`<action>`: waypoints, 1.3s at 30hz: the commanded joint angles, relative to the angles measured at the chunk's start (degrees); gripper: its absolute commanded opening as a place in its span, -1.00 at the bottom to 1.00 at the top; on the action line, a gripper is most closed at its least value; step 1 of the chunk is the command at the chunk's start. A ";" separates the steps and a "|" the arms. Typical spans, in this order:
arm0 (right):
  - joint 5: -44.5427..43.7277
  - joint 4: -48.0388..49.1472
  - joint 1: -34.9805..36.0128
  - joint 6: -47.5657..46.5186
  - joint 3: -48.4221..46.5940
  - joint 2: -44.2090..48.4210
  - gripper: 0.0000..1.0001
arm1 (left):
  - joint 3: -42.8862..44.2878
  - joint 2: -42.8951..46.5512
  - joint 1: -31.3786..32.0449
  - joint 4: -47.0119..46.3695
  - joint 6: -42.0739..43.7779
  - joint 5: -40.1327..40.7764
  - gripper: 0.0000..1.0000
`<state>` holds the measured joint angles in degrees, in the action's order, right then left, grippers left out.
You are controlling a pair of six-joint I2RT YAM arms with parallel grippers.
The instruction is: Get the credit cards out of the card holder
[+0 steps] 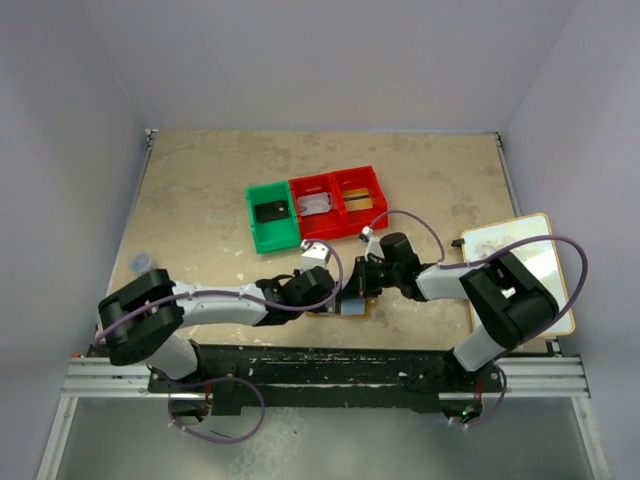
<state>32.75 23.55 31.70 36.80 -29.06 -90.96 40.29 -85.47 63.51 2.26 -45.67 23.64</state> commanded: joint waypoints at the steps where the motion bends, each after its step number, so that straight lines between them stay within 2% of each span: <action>1: -1.49 -0.07 -0.22 -0.38 1.89 0.70 -1.00 | 3.51 -2.13 0.21 -0.16 -1.01 3.46 -0.66; 4: -1.44 0.41 -0.19 0.93 2.63 0.96 -1.00 | 2.58 -2.62 0.13 0.72 -2.20 5.73 -0.68; 10: -5.94 1.54 -0.22 7.38 4.79 4.98 -1.00 | 0.31 -6.03 0.13 -2.09 -2.57 4.71 -0.75; 12: -5.73 7.47 -0.23 11.95 7.54 5.85 -0.85 | -1.05 -6.34 0.13 -2.76 -2.84 3.81 -0.77; 14: -5.74 14.35 -0.22 15.92 9.20 5.23 -0.61 | -2.41 -6.00 0.20 -3.65 -3.56 3.35 -0.79; 15: -6.23 17.86 -0.21 17.90 9.80 4.21 -0.56 | -3.20 -5.69 0.17 -4.07 -3.96 3.15 -0.79; 19: -5.04 28.91 -0.11 23.12 11.46 -0.50 -0.47 | -4.55 -4.76 0.22 -3.81 -4.93 2.64 -0.80; 25: -7.08 29.23 -0.03 24.59 11.69 -1.59 -0.41 | -5.60 -3.06 0.21 -2.62 -4.90 3.08 -0.81; 32: -6.98 29.28 1.15 24.53 11.36 -5.83 -0.37 | -5.93 -3.11 0.17 -2.66 -5.73 2.60 -0.83; 37: -4.03 39.33 1.88 26.47 14.38 -7.90 -0.52 | -7.07 -2.92 0.22 -2.08 -6.32 3.07 -0.84; 39: -3.72 41.97 1.96 28.19 15.29 -8.21 -0.69 | -7.55 -2.73 0.22 -2.25 -6.49 2.78 -0.85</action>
<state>28.03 59.46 32.40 62.87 -15.97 -97.76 35.86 -87.59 63.53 -6.63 -51.35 27.79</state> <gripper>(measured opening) 0.223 0.078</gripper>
